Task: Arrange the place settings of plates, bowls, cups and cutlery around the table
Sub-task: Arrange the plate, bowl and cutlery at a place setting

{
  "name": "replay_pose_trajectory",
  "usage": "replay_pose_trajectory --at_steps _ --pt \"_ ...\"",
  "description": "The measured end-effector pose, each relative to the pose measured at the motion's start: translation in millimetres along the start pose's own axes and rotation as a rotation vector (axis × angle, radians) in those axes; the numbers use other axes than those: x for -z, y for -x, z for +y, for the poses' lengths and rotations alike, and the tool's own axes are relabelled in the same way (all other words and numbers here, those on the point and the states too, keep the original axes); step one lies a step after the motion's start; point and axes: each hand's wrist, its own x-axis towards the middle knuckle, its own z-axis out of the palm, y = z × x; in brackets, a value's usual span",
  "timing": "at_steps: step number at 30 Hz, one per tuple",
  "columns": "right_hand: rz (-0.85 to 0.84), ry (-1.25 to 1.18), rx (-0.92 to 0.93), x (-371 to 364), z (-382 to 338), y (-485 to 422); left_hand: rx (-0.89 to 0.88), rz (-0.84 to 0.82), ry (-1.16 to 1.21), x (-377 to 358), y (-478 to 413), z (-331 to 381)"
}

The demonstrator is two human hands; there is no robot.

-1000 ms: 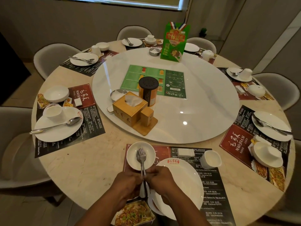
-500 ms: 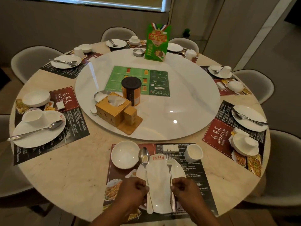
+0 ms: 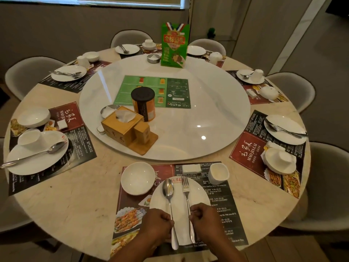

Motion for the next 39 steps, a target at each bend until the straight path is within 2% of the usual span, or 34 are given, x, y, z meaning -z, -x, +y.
replay_pose_trajectory --at_steps 6,21,39 --pt "0.011 0.105 0.074 -4.9 0.9 -1.1 -0.010 0.008 -0.086 0.9 -4.1 -0.5" --pt "0.103 0.378 0.114 -16.8 -1.4 -2.6 -0.146 0.134 -0.499 -11.0 -10.8 0.1" --pt "0.108 0.352 0.188 -12.4 4.4 -2.8 -0.221 0.168 -0.542 -5.8 -17.4 -2.4"
